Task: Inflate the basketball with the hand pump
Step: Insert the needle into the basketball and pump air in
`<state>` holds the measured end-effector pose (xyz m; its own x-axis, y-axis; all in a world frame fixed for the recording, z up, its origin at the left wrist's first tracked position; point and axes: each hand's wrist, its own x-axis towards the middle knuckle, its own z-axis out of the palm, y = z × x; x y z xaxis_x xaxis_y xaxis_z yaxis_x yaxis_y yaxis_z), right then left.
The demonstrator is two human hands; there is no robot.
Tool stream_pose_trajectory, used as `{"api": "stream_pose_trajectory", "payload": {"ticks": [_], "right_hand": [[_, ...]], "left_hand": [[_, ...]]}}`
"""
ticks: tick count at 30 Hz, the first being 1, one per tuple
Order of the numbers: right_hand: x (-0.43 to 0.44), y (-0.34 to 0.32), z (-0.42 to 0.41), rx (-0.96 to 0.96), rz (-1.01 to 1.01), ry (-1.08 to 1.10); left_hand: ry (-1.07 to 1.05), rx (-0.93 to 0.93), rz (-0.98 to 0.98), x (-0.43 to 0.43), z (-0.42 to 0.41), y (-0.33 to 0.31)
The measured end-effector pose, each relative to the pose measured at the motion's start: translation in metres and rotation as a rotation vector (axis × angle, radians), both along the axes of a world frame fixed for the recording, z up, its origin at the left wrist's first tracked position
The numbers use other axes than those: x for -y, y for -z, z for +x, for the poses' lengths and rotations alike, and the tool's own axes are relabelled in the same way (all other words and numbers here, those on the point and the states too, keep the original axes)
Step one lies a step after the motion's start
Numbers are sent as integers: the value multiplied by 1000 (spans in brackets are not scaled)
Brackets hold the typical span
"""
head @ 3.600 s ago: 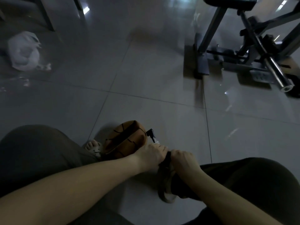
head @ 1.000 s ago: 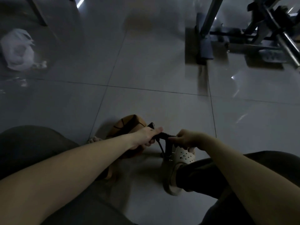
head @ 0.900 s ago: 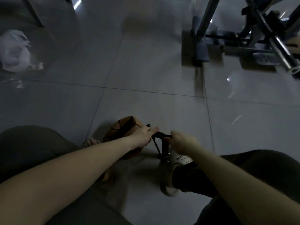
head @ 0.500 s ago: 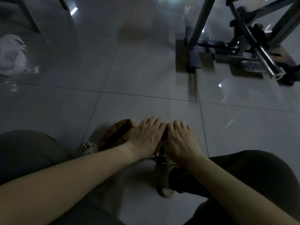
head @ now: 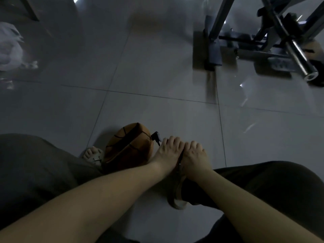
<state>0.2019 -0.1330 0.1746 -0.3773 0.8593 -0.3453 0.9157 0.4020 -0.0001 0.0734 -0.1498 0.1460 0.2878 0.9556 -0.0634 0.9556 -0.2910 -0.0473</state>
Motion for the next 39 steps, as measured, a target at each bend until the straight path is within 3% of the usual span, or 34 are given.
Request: {"api": "stream_pose_trajectory", "payload": {"ticks": [3, 5, 9, 11, 13, 18, 23, 27, 30, 33, 37, 39], "right_hand": [[0, -9, 0, -102, -125, 39], [7, -20, -3, -141, -88, -15], [4, -63, -11, -275, 426, -136], [3, -74, -10, -308, 588, -121], [12, -70, -12, -268, 557, -85], [36, -22, -22, -99, 224, 7], [37, -4, -17, 37, 116, -76], [22, 1, -10, 64, 45, -44], [15, -5, -3, 24, -18, -7], [16, -29, -9, -83, 89, -28], [1, -80, -9, -250, 448, 4], [0, -94, -5, -259, 534, -3]], "left_hand": [[17, 18, -98, 5, -2, -9], [21, 25, -87, 14, -13, -26], [-4, 236, 299, 2, -27, -86], [26, 255, 374, -2, -24, -100], [15, 257, 345, 5, -21, -87], [-33, 173, 198, 31, -21, -17], [-7, 45, 90, 36, -13, 14], [12, 29, 99, 22, -5, 9], [-20, 46, -22, 20, 3, -13], [-33, 171, -11, 14, -5, -31], [44, 294, 272, -10, -16, -96], [59, 306, 378, -10, -13, -114]]}}
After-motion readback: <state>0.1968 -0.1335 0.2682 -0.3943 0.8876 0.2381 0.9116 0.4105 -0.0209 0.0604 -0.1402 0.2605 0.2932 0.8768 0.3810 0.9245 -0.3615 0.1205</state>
